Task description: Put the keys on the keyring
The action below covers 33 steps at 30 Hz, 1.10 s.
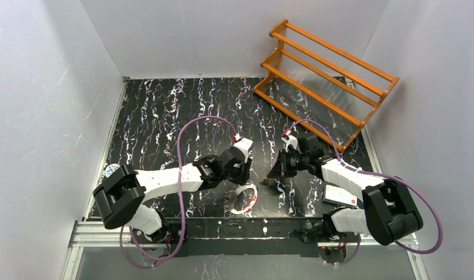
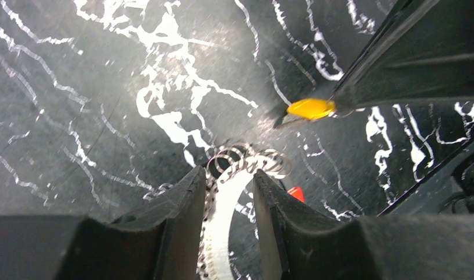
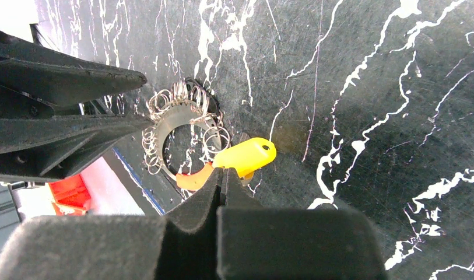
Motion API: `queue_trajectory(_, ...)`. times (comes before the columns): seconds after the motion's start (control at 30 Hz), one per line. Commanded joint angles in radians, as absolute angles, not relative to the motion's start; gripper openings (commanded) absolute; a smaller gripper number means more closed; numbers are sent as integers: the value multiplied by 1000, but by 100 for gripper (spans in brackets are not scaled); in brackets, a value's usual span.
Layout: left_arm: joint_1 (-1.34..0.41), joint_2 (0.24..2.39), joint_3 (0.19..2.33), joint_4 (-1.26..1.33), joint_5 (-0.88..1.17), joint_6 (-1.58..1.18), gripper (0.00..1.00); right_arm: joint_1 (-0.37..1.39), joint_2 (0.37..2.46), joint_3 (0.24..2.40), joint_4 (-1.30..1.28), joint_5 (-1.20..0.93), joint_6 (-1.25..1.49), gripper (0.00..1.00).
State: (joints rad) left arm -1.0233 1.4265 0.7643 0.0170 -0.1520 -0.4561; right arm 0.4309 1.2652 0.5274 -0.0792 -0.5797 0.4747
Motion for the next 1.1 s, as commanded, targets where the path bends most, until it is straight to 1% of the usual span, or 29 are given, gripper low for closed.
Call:
queue_trajectory(0.0,-1023,1480,833,64,-105,-421,34,423,1272,561,-60,-599,466,1)
queue_trajectory(0.17,-1025,1549,865,71,-71,-396,34,423,1272,558,-60,-600,467,1)
queue_trajectory(0.37,-1029,1589,868,69,-64,-384,29,422,1271,557,-60,-600,466,1)
queue_trajectory(0.5,-1032,1604,858,69,-58,-379,22,420,1272,557,-58,-600,466,1)
queue_trajectory(0.67,-1034,1606,855,66,-44,-369,8,420,1275,559,-58,-601,466,1)
queue_trajectory(0.8,-1034,1583,855,55,-47,-359,0,419,1279,561,-56,-604,466,1)
queue_trajectory(1.07,-1034,1488,825,51,-47,-344,0,419,1281,575,-59,-622,456,1)
